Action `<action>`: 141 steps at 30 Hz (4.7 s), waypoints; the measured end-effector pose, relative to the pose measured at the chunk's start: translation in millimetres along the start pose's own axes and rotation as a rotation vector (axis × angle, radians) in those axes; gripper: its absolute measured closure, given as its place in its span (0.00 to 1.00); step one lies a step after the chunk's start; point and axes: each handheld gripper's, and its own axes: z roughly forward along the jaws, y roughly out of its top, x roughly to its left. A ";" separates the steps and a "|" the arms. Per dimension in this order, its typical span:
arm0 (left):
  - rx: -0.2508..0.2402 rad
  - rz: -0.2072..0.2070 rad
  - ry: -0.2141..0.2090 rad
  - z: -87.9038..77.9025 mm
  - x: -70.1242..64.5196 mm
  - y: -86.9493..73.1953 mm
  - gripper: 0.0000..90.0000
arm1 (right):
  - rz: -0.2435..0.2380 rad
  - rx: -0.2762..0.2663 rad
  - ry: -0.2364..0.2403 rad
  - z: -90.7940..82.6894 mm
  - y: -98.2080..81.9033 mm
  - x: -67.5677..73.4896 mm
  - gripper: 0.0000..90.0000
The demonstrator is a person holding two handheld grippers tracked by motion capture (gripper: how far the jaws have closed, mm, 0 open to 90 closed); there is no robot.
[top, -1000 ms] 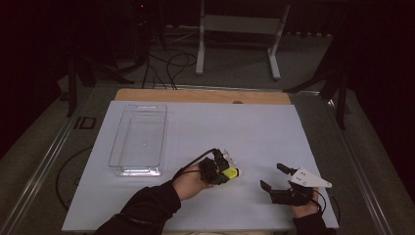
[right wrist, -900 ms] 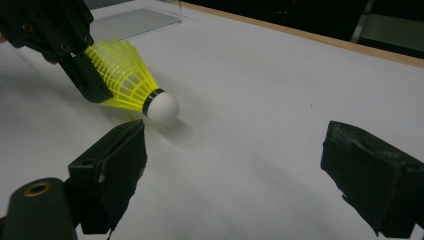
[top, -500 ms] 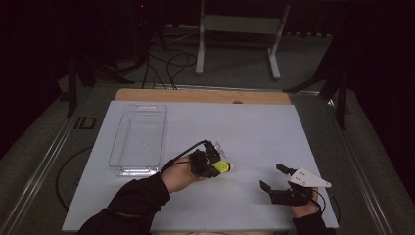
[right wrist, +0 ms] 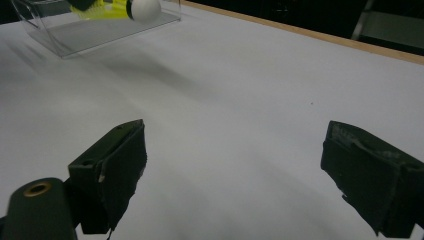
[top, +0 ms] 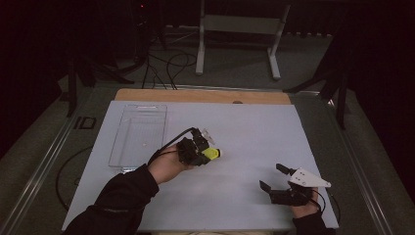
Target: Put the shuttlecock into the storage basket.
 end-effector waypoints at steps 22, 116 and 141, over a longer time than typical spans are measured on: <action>-0.096 -0.099 0.176 -73.8 32.3 -18.1 1.00 | 0.007 0.001 -0.002 0.7 -0.6 -0.6 0.12; -0.027 -0.464 0.353 -38.7 91.1 -101.2 0.52 | -0.006 0.033 -0.006 3.1 -1.7 0.1 0.12; -0.095 -0.374 0.276 -61.6 66.2 -82.8 0.00 | -0.007 0.030 -0.005 2.6 -1.2 0.3 0.12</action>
